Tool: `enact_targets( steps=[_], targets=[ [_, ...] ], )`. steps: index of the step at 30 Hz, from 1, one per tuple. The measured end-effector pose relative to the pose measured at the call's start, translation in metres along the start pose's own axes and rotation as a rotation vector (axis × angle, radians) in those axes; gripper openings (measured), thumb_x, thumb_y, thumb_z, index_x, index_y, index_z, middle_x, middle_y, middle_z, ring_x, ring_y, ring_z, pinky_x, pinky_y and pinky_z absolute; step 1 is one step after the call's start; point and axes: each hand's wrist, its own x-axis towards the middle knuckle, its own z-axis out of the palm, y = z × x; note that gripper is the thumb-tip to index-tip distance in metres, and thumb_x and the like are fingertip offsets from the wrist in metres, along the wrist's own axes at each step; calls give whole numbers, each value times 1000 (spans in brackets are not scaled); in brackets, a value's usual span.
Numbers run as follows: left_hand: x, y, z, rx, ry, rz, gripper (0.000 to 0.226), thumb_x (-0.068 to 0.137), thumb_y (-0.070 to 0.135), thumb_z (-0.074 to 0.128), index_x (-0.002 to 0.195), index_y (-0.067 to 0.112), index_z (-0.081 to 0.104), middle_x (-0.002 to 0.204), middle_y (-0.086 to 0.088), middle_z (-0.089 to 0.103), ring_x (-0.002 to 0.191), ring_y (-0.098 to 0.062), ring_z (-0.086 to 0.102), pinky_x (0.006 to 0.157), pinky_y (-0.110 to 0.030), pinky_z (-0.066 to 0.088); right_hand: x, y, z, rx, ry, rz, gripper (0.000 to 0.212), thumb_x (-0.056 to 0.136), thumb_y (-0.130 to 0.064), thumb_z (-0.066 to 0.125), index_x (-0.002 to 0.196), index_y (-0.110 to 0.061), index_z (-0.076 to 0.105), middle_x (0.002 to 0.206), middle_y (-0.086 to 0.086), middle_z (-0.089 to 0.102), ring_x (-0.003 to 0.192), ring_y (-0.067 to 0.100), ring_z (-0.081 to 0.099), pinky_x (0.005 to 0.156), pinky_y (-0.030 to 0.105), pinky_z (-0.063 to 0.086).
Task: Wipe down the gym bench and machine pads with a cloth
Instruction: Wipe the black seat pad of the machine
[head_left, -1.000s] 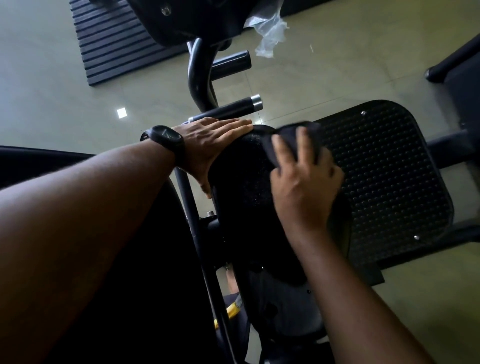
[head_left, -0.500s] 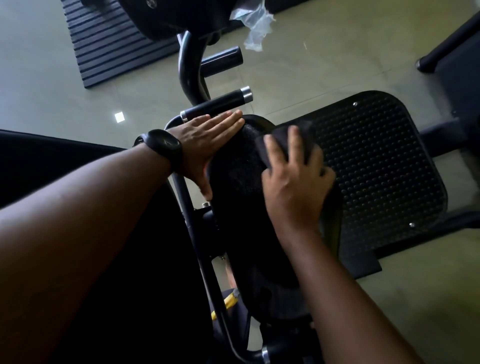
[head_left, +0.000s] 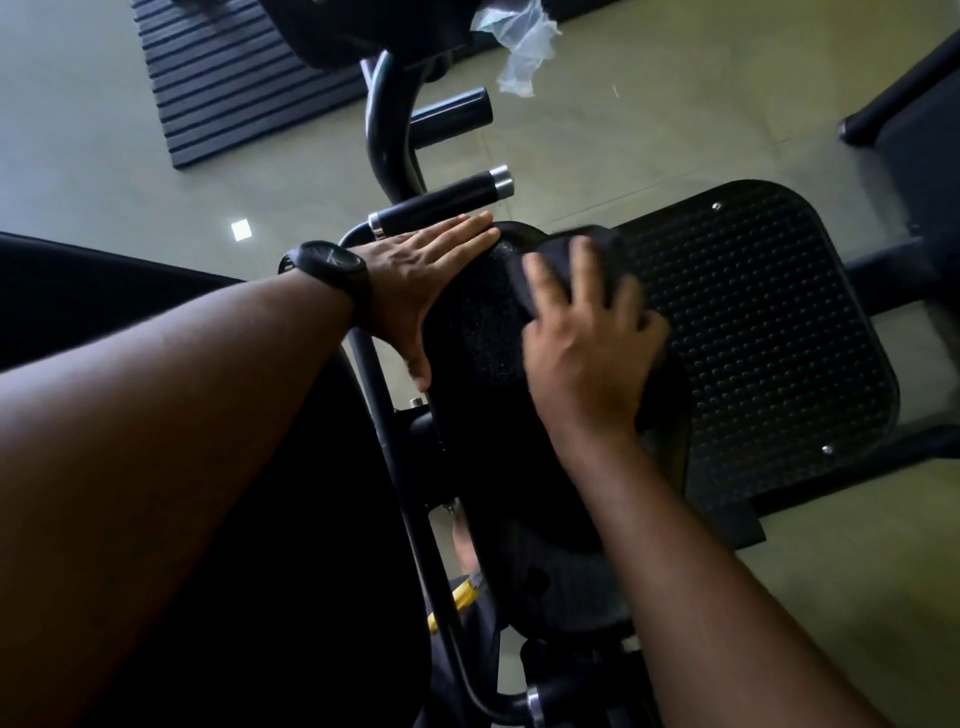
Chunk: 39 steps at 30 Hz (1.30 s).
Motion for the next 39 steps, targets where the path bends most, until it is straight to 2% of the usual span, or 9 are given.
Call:
enact_targets(
  steps=[2, 4, 13, 18, 21, 25, 31, 35, 39],
  targets=[
    [0, -1, 0, -5, -15, -9, 176, 25, 98, 68, 157, 28, -25, 167, 1, -24, 155, -18, -17, 128, -41, 3, -17, -2, -5, 25, 8, 208, 61, 88, -31, 64, 147, -33, 48, 159, 9, 39, 127, 44, 47, 90, 54, 42],
    [1, -3, 0, -7, -17, -5, 175, 26, 98, 68, 157, 27, -23, 168, -1, -23, 155, -18, -17, 128, -42, 3, -45, -21, -7, 14, 5, 234, 62, 86, -29, 64, 146, -30, 50, 158, 10, 40, 127, 46, 47, 90, 54, 42],
    [3, -7, 7, -58, 39, -2, 180, 20, 99, 64, 161, 18, -13, 169, -4, -15, 156, -19, -12, 128, -41, 9, 16, -23, 8, -5, -4, -295, 55, 90, -33, 64, 143, -38, 53, 158, 2, 42, 126, 40, 50, 91, 52, 43],
    [1, -7, 7, -98, 1, -17, 177, 25, 87, 80, 160, 27, -18, 167, 3, -25, 153, -19, -23, 122, -34, -7, 8, -24, 2, 22, -11, 82, 57, 90, -26, 52, 148, -31, 49, 157, 9, 43, 122, 40, 53, 91, 52, 45],
    [2, -7, 7, -100, -20, -25, 177, 27, 84, 82, 160, 23, -17, 166, 2, -27, 153, -20, -25, 121, -34, -7, 25, -47, 0, 111, 19, 136, 54, 88, -22, 49, 141, -27, 58, 150, 11, 52, 118, 42, 56, 91, 52, 45],
    [1, -7, 5, -115, 20, 10, 176, 25, 87, 77, 161, 18, -10, 169, -5, -17, 155, -23, -16, 127, -38, 0, 3, -56, 3, 84, 24, 41, 57, 90, -23, 45, 147, -27, 52, 156, 10, 45, 124, 43, 52, 95, 53, 44],
    [2, -9, 8, -96, 78, 33, 167, 38, 71, 92, 161, 22, -10, 170, -6, -13, 156, -23, -12, 127, -44, 6, -77, -45, 16, 37, -6, -267, 52, 88, -39, 69, 138, -36, 58, 155, 2, 46, 125, 39, 52, 94, 52, 37],
    [2, -7, 4, -112, -4, 3, 173, 29, 77, 87, 159, 27, -16, 169, -1, -19, 154, -17, -13, 119, -31, -2, -32, -29, 7, -12, -10, -91, 56, 88, -34, 63, 143, -35, 54, 157, 5, 44, 128, 41, 49, 94, 54, 38],
    [3, -8, 6, -102, 3, 5, 175, 23, 97, 67, 161, 25, -13, 169, -1, -18, 156, -19, -12, 127, -43, 7, 8, -62, 4, 54, 10, 143, 56, 91, -27, 40, 145, -32, 54, 157, 8, 43, 127, 45, 49, 94, 53, 39]
  ],
)
